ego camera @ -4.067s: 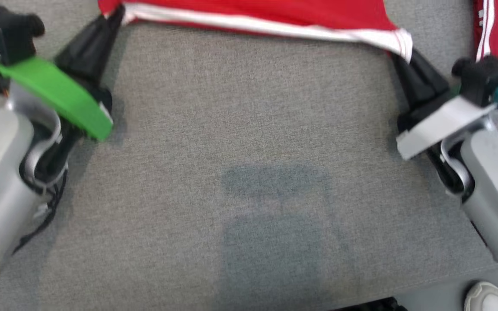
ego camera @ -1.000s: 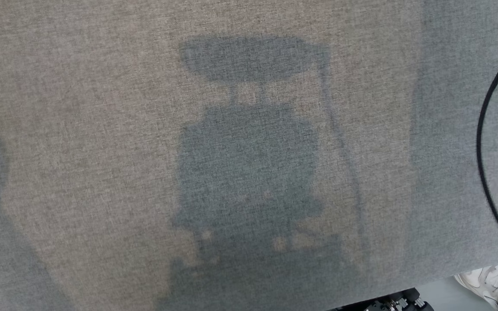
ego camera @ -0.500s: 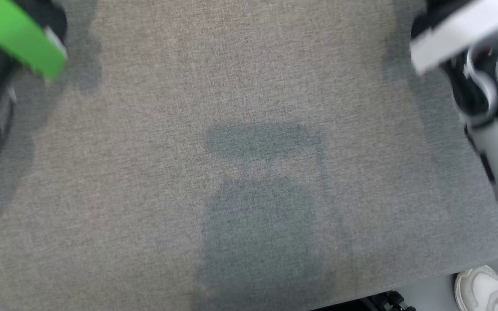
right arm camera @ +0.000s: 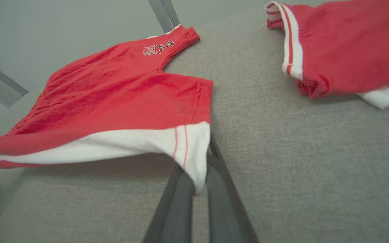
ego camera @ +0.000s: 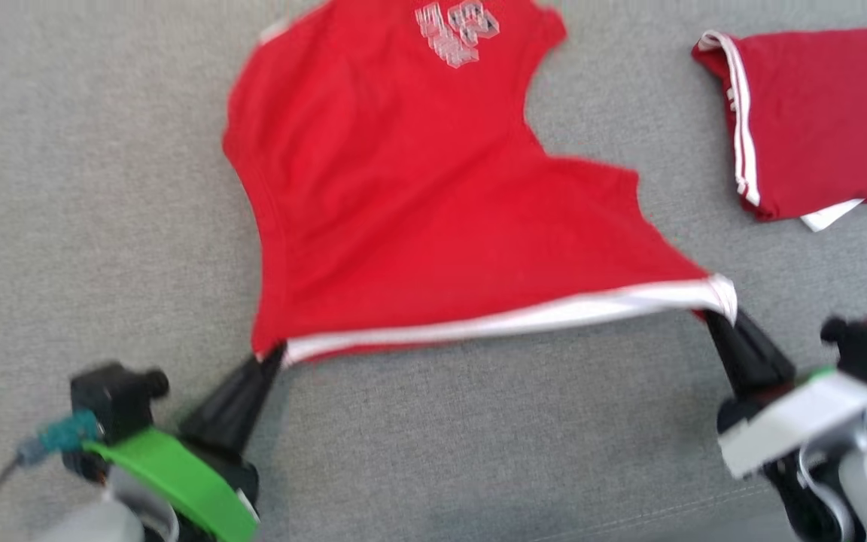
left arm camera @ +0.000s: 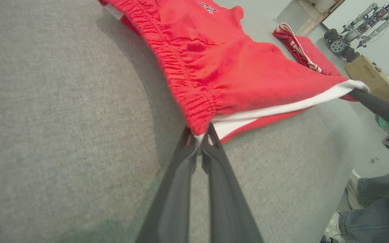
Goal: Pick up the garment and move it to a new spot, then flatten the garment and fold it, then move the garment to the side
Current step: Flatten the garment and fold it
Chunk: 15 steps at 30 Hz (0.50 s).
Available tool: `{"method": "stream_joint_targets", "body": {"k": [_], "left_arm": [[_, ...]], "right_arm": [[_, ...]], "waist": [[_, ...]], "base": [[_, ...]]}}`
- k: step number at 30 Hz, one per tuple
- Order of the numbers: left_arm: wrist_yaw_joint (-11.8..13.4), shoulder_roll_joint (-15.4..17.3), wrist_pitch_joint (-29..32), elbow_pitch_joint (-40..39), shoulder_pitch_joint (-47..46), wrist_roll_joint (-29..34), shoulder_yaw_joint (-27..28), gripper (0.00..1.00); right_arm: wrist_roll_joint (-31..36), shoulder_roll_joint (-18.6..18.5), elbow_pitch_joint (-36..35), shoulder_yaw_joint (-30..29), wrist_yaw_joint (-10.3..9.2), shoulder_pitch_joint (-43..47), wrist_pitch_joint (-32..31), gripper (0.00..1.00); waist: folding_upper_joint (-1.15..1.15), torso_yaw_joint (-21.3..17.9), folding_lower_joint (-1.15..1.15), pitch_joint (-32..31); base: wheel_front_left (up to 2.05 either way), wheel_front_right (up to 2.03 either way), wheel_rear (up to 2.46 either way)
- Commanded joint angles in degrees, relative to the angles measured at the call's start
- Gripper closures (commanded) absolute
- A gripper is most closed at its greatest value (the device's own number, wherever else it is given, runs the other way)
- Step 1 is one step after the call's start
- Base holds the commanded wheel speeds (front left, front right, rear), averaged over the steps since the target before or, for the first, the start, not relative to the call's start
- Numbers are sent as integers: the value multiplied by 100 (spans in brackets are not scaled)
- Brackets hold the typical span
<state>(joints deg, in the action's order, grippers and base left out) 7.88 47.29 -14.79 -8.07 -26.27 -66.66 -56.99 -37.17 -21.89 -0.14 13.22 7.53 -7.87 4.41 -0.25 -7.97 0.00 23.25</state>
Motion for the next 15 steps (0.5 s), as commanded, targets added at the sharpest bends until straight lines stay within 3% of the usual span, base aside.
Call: {"method": "stream_joint_targets", "body": {"k": [1,4,8,15], "left_arm": [[148,-138,-47,-60,485,49,197,100],[293,-520,-40,-212,1385,112,656,100],[127,-974,-43,-427,2269,171,1228,100],[-69,-1285,30,-609,2254,51,1532,100]], "right_arm": [[-73,129,-94,-174,-8,461,73,100],[-119,235,-228,-414,-9,1158,64,100],[-205,360,-500,-774,-9,1690,70,100],[-227,330,-688,-834,-8,1023,-376,100]], "waist": [[25,129,0,-760],[25,193,0,-942],[25,323,0,-1021],[25,486,0,-748]], "base": [[0,0,0],[0,0,0],[0,0,0],[0,0,0]]}}
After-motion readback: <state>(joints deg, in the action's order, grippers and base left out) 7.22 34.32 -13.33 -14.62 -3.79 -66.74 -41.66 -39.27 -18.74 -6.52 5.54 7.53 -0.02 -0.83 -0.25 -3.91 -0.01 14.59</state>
